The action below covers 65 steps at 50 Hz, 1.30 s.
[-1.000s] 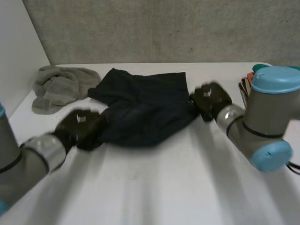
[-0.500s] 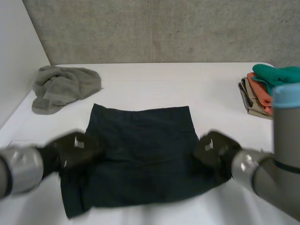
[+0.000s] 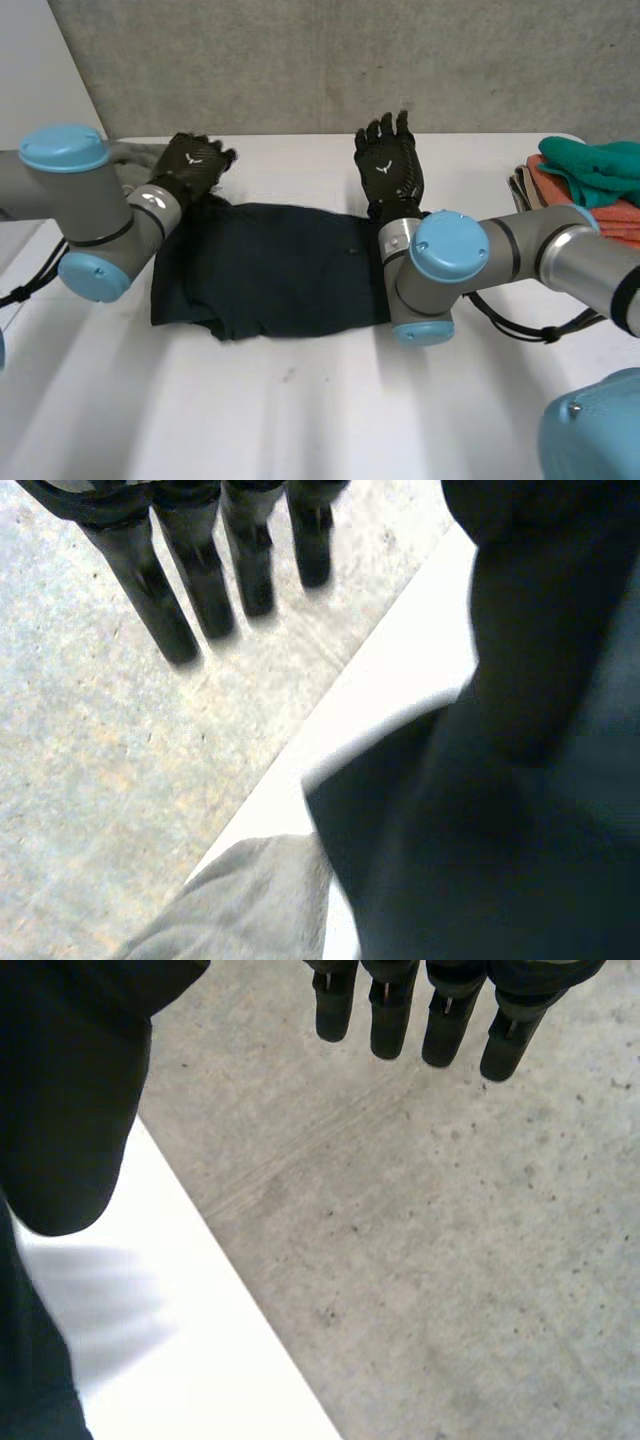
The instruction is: Fold the laundry.
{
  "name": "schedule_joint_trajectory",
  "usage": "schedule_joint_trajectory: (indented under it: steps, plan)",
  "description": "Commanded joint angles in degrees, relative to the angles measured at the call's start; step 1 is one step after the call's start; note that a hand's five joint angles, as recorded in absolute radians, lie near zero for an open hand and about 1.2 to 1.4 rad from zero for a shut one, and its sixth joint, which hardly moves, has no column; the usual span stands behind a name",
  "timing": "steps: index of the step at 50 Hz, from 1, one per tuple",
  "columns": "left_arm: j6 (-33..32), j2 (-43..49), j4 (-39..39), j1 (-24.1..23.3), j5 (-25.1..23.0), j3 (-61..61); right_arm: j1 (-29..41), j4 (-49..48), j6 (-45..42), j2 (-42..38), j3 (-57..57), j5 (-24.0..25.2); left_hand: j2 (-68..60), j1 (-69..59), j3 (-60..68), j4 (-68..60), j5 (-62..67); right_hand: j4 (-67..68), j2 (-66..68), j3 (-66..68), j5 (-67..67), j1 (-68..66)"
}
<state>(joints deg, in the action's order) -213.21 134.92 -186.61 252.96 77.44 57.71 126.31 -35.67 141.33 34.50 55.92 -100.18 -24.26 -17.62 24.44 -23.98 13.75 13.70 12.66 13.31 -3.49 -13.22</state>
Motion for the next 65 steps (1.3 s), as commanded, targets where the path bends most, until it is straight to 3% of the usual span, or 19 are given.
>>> schedule_joint_trajectory:
  steps: [1, 4, 9, 16, 20, 29, 31, 32, 33, 36, 39, 43, 48, 53, 60, 61, 62, 63, 65]
  plan:
    - [4.3, -9.2, -0.6, -2.0, 1.5, 7.7, -1.5, 0.5, 10.3, 12.4, 7.2, 4.5, 14.3, 7.6, -14.4, 14.0, -13.8, -3.7, -2.7, -3.3, 3.5, 3.2]
    - [6.1, -16.2, -4.4, -2.2, 1.2, 15.0, -2.6, 2.2, 14.6, 19.1, 12.4, 6.1, 14.3, 7.6, -14.4, 14.0, -13.8, -3.7, -2.7, -3.3, 3.5, 3.2]
    - [10.0, -25.3, -11.7, -2.0, -0.6, 26.5, -5.5, 19.5, 18.5, 28.6, 18.9, 12.6, 14.3, 7.6, -14.4, 14.0, -13.8, -0.9, 0.2, -0.5, 0.7, 0.4]
    - [16.9, -31.5, -12.5, -1.9, -6.1, 36.0, -8.8, 41.2, 23.6, 28.5, 22.9, 15.3, 14.3, 7.6, -14.4, 14.0, -13.8, 15.3, 16.3, 15.7, -15.5, -15.8]
    - [18.1, -32.2, -8.9, -1.9, -7.4, 37.7, -9.3, 40.2, 24.1, 25.9, 25.9, 17.6, 14.3, 7.6, -14.4, 14.0, -13.8, 16.1, 17.2, 16.5, -16.4, -16.6]
    - [18.2, -31.1, -7.4, -2.3, -7.0, 38.7, -9.1, 29.3, 22.6, 17.2, 26.3, 15.6, 14.3, 7.6, -14.4, 14.0, -13.8, 16.1, 17.2, 16.5, -16.4, -16.6]
    - [18.3, -31.0, -7.5, -2.3, -6.9, 38.7, -9.1, 27.8, 22.0, 15.3, 25.5, 14.6, 14.3, 7.6, -14.4, 14.0, -13.8, 27.3, 28.4, 27.7, -27.6, -27.8]
    - [18.3, -31.2, -7.5, -2.3, -6.8, 38.7, -9.1, 27.7, 21.7, 15.0, 25.2, 14.1, 14.3, 7.6, -14.4, 14.0, -13.8, 40.2, 41.3, 40.6, -40.5, -40.7]
    - [18.3, -31.3, -7.5, -2.3, -6.8, 38.8, -9.4, 27.3, 21.3, 15.0, 25.0, 12.0, 14.3, 7.6, -14.4, 14.0, -13.8, 66.0, 67.1, 66.4, -66.3, -66.5]
    - [18.4, -31.4, -7.5, -2.1, -6.5, 38.8, -10.5, 26.3, 20.8, 18.8, 26.5, 5.9, 14.3, 7.6, -14.4, 14.0, -13.8, 66.3, 67.3, 66.7, -66.5, -66.8]
    - [18.4, -32.2, -7.5, -1.8, -6.4, 38.9, -12.1, 25.2, 20.1, 23.8, 29.5, 3.6, 14.3, 7.6, -14.4, 14.0, -13.8, 66.3, 67.3, 66.7, -66.5, -66.8]
    - [18.5, -33.7, -7.5, -1.0, -6.3, 39.3, -16.4, 24.2, 14.2, 29.1, 34.5, 6.0, 14.3, 7.6, -14.4, 14.0, -13.8, 66.3, 67.3, 66.7, -66.5, -66.8]
    - [19.2, -35.4, -7.5, -0.2, -6.5, 40.1, -23.0, 26.1, -3.5, 31.7, 37.3, 5.4, 14.3, 7.6, -14.4, 14.0, -13.8, 66.3, 67.3, 66.7, -66.5, -66.8]
    - [20.4, -36.7, -7.8, -0.4, -6.7, 40.8, -18.7, 20.5, -11.8, 32.2, 36.4, 5.6, 14.3, 7.6, -14.4, 14.0, -13.8, 66.3, 67.3, 66.7, -66.5, -66.8]
    - [21.6, -36.8, -8.2, -2.0, -6.3, 39.8, -3.5, 3.3, -17.3, 33.5, 39.6, 21.8, 14.3, 7.6, -14.4, 14.0, -13.8, 66.3, 67.3, 66.7, -66.5, -66.8]
    - [21.9, -36.8, -8.1, -2.5, -6.1, 39.5, -0.7, 0.7, -18.2, 31.6, 40.4, 27.3, 14.3, 7.6, -14.4, 14.0, -13.8, 66.3, 67.3, 66.7, -66.5, -66.8]
    - [22.0, -36.9, -8.0, -2.6, -5.9, 39.3, -0.6, 0.7, -18.2, 31.6, 40.4, 27.3, 14.3, 7.6, -14.4, 14.0, -13.8, 66.3, 67.3, 66.7, -66.5, -66.8]
    - [22.0, -36.9, -7.9, -2.9, -5.6, 39.1, 2.6, -0.4, -18.5, 28.2, 40.4, 33.6, 14.3, 7.6, -14.4, 14.0, -13.8, 66.3, 67.3, 66.7, -66.5, -66.8]
    - [22.3, -37.0, -7.5, -3.3, -4.8, 38.8, 4.0, 0.2, -19.0, 25.5, 39.4, 36.5, 14.3, 7.6, -14.4, 14.0, -13.8, 66.3, 67.3, 66.7, -66.5, -66.8]
